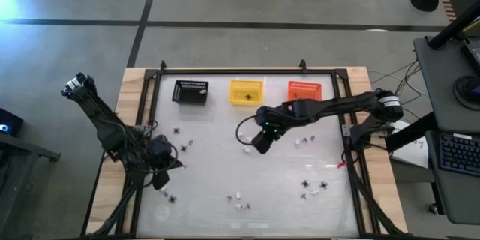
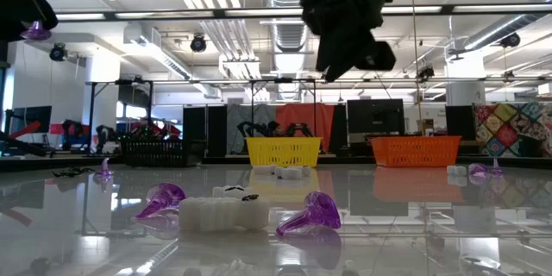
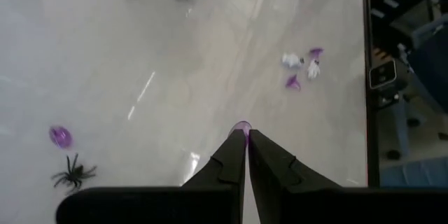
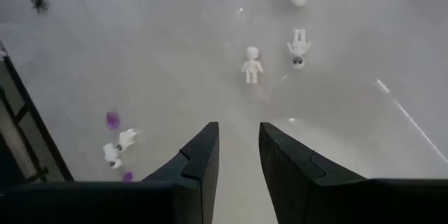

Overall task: Sort Halloween decoration
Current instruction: Put the purple witch hat toy into the orange basket

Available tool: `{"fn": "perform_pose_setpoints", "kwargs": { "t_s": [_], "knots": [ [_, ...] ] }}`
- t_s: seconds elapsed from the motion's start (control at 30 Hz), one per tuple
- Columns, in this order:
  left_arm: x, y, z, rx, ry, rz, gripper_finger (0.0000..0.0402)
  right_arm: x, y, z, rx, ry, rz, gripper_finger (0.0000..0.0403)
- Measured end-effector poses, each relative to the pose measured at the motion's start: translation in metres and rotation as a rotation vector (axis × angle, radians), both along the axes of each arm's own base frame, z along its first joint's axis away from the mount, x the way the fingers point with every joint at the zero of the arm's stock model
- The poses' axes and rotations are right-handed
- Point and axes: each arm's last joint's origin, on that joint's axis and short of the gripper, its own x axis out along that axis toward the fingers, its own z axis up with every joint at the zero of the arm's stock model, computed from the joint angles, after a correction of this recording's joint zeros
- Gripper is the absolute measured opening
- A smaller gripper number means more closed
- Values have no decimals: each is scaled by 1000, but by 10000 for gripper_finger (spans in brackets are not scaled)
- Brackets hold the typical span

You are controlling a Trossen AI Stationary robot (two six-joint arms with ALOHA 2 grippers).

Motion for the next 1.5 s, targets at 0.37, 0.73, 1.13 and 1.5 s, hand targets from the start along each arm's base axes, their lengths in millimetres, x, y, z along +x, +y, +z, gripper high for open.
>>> {"fn": "perform_pose_setpoints", "kwargs": {
  "t_s": [0.37,0.73,1.13,1.5],
  "knots": [
    [-2,3,4,15,-36,9,0,51,7,-4,-17,-110,68,115],
    [-5,9,13,-21,-113,37,0,99,30,25,-66,-426,264,179],
    [-3,8,22,-40,-207,32,0,135,46,29,-156,-725,345,180],
    [-1,6,25,-46,-247,31,0,163,54,34,-160,-793,387,180]
  ]
}}
